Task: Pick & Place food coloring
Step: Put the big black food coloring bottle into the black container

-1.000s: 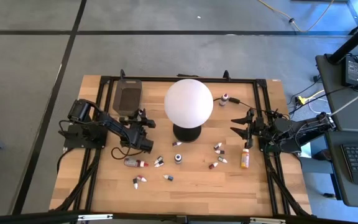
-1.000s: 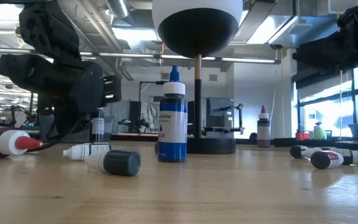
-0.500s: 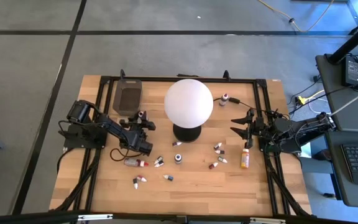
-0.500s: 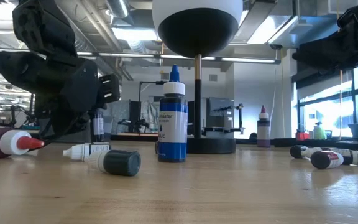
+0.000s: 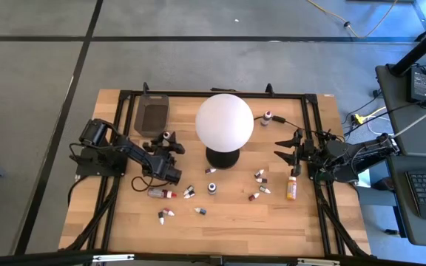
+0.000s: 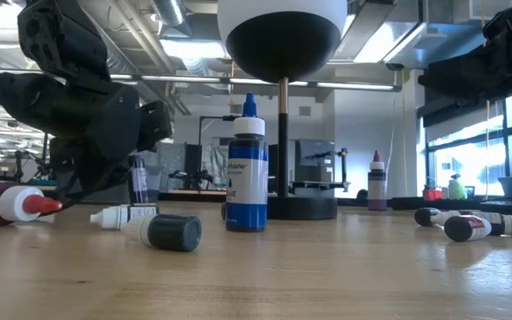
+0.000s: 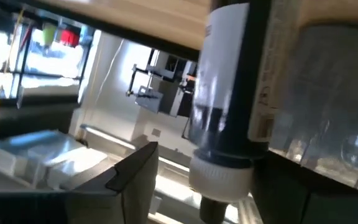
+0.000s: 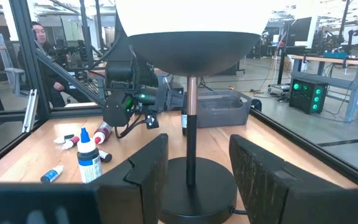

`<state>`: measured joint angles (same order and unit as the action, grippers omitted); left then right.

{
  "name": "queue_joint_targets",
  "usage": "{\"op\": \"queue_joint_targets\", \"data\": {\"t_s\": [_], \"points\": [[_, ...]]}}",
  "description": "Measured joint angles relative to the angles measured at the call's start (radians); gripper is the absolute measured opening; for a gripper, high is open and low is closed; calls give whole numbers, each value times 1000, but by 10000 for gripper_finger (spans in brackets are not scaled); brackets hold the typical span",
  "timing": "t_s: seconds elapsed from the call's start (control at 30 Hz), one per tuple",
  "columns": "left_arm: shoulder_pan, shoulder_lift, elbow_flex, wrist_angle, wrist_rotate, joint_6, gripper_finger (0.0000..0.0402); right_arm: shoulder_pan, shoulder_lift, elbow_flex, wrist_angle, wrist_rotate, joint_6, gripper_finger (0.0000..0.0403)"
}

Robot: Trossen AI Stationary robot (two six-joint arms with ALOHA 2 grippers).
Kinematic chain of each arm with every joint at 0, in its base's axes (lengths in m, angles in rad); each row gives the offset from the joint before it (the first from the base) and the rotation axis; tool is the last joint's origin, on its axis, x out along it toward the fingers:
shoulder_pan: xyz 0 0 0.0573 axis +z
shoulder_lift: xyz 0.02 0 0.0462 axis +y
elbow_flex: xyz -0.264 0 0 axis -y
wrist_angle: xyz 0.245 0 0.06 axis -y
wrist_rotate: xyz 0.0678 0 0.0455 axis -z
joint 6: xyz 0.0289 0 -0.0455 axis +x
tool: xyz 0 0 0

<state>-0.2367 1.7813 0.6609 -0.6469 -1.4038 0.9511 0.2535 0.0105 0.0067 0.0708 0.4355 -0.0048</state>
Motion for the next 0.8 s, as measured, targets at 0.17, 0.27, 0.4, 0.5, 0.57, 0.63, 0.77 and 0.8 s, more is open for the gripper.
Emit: {"op": "queue_joint_targets", "data": {"t_s": [0.17,0.27,0.4,0.5,0.57,0.63,0.77,0.8], "points": [[-42,0,0,-2,-14,-149,235,0,0,0,0,0,1,173],[-76,2,0,9,41,-239,235,0,0,0,0,0,0,173],[-120,1,0,3,83,-327,235,0,0,0,0,0,0,173],[-147,1,0,-4,83,-327,235,0,0,0,0,0,-5,173],[-155,1,0,-4,59,-315,235,0,0,0,0,0,-13,173],[-160,1,0,-7,41,-324,235,0,0,0,0,-1,-26,173],[-165,-8,0,-8,7,-487,235,0,0,0,0,-1,-26,173],[-164,-19,0,-9,6,-562,235,0,0,0,0,-1,-26,173]]}}
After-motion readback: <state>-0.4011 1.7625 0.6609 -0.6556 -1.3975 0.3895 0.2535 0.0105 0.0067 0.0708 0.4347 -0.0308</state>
